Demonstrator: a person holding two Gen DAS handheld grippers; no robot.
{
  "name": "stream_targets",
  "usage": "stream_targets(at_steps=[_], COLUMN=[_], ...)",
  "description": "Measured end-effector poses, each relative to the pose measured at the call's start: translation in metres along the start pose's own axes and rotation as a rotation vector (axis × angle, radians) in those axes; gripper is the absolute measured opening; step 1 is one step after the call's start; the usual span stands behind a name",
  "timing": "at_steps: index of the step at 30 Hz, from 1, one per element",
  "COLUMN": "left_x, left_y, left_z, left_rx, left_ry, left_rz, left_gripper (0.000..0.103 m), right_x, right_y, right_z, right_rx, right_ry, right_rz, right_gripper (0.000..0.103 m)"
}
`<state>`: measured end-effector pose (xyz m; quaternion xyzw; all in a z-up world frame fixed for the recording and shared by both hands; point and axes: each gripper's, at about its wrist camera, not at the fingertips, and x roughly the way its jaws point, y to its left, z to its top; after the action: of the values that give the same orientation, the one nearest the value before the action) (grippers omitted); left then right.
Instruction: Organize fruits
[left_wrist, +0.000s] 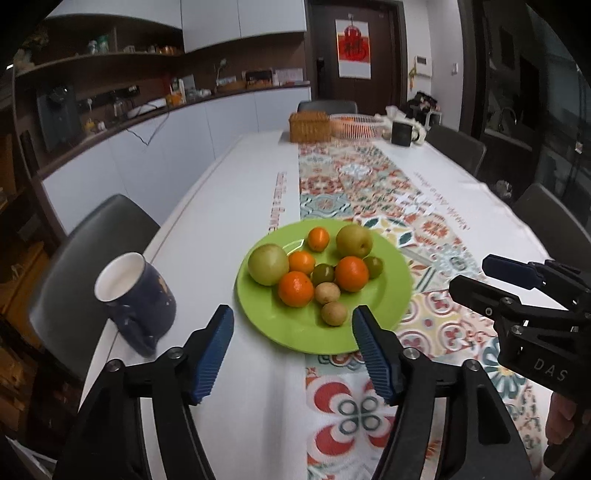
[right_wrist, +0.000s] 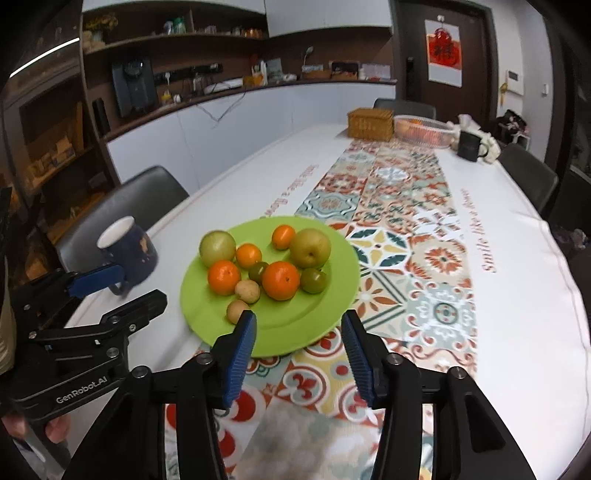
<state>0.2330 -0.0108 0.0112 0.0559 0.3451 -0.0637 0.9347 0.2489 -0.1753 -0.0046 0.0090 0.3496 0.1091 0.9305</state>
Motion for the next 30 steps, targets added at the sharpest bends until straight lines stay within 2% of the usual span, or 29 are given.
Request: stream_targets(at_steps=[6, 11, 15, 20, 30], left_x=[-0.041, -0.071, -0.092, -0.112, -0.147], left_y=[-0.008, -0.015, -0.020, -0.027, -0.037], left_z=[-0.007, -0.022, -0.034, -0.048, -0.074], left_rx=[-0.002, 0.002, 0.002, 0.014, 0.014], left_ry=[-0.057, -0.089, -0.113, -0.147, -0.189], left_rz=[0.006, 0.003, 0.014, 0.039, 0.047], left_gripper=[0.078, 0.080, 0.085, 0.092, 0.100], right_x=[-0.046, -0.082, -0.106, -0.128, -0.163], right_y=[0.002, 0.005, 0.007, 0.008, 0.011], right_z=[-0.011, -0.030, -0.046, -0.062, -0.089], right_rx=[0.008, 0.008, 0.014, 0.018, 0.032], right_ry=[-0.062, -0.109, -0.127, -0.147, -0.178], right_rz=[-0.018, -0.053, -0.064, -0.075, -0.072], right_gripper=[0.056, 0.059, 0.066, 0.069, 0.073])
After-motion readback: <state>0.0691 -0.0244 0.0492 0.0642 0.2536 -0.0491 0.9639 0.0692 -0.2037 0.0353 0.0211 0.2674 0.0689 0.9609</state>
